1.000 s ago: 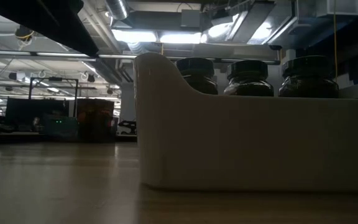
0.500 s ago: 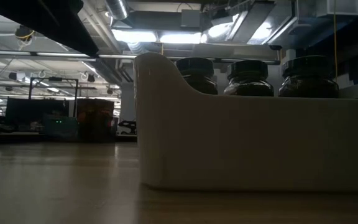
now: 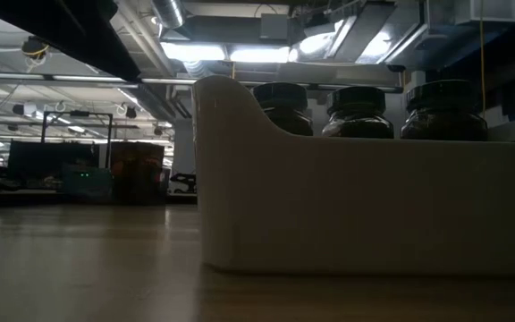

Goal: Sort spices by type
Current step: Put the green seasoning bottle into the bottom white bin

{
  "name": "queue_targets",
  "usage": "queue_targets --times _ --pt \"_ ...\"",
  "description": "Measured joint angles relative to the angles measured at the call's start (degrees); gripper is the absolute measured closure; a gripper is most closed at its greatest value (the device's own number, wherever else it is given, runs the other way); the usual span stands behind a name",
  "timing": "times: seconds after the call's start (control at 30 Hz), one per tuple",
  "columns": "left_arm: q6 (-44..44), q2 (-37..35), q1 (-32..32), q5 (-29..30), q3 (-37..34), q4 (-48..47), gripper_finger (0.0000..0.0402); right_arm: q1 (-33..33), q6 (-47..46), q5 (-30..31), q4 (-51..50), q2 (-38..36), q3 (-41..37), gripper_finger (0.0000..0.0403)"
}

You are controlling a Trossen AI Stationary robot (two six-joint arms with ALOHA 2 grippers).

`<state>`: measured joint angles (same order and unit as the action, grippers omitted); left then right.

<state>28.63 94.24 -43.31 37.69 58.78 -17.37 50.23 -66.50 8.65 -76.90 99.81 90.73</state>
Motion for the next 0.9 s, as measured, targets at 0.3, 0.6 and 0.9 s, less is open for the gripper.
queue_targets --times 0.3,0.6,0.9 --pt "1.5 0.0 -0.6 0.0 0.0 0.0 0.0117 -5.5 13.3 9.3 4.9 0.0 3.1 0.0203" --pt "0.6 0.0 -0.6 0.0 0.0 0.0 0.0117 -9.9 27.6 11.2 18.4 0.9 3.1 0.0203" --pt "0.3 0.0 -0.6 0.0 0.0 -0.7 0.0117 -14.0 36.9 5.9 19.5 7.7 9.5 0.0203"
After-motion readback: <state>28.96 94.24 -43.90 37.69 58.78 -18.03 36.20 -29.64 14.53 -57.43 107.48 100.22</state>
